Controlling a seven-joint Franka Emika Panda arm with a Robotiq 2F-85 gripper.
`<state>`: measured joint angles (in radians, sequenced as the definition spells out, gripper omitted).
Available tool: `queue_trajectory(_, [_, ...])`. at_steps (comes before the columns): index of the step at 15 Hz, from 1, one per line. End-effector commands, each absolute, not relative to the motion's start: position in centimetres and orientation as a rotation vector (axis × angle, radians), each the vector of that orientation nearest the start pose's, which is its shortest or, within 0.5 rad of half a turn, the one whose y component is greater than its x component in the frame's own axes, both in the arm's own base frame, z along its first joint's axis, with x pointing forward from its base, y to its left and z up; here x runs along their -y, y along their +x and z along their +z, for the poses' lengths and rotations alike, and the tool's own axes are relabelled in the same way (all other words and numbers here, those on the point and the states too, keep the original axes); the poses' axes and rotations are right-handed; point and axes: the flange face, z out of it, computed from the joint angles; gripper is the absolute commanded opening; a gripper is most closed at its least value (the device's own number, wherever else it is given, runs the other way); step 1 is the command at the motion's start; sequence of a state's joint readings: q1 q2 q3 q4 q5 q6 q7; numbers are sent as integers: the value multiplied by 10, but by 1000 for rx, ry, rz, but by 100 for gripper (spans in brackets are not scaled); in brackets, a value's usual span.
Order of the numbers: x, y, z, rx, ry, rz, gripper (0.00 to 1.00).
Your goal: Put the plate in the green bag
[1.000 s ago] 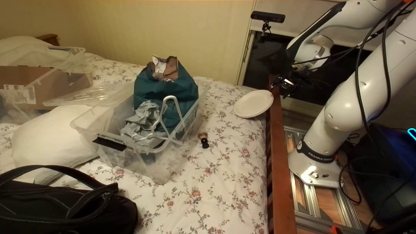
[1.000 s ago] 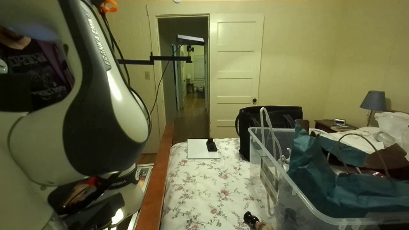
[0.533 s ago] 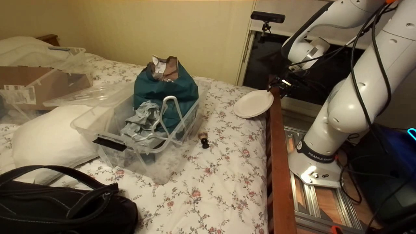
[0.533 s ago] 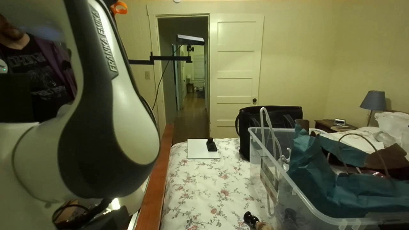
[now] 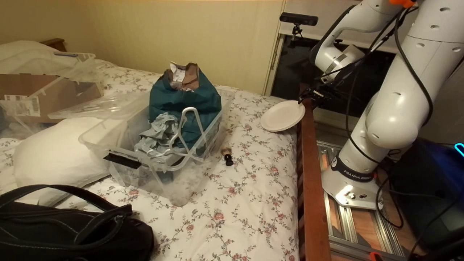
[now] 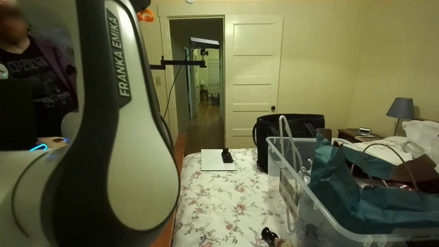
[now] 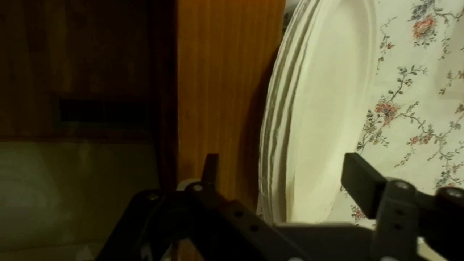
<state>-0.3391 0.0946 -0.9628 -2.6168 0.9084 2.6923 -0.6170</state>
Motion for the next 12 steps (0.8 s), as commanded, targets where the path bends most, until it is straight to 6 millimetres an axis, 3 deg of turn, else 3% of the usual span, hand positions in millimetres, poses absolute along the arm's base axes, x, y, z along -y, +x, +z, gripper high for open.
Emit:
queue_trajectory(1, [428,85,213,-1999,-2188,-427,85])
queue_trajectory(4, [432,89,197,-1972,-2183,-433,74])
queue_trajectory(8, [439,96,183,-1943,-2175,-448,33])
queue_trajectory(12, [446,99,187,-1921,-2174,-452,6])
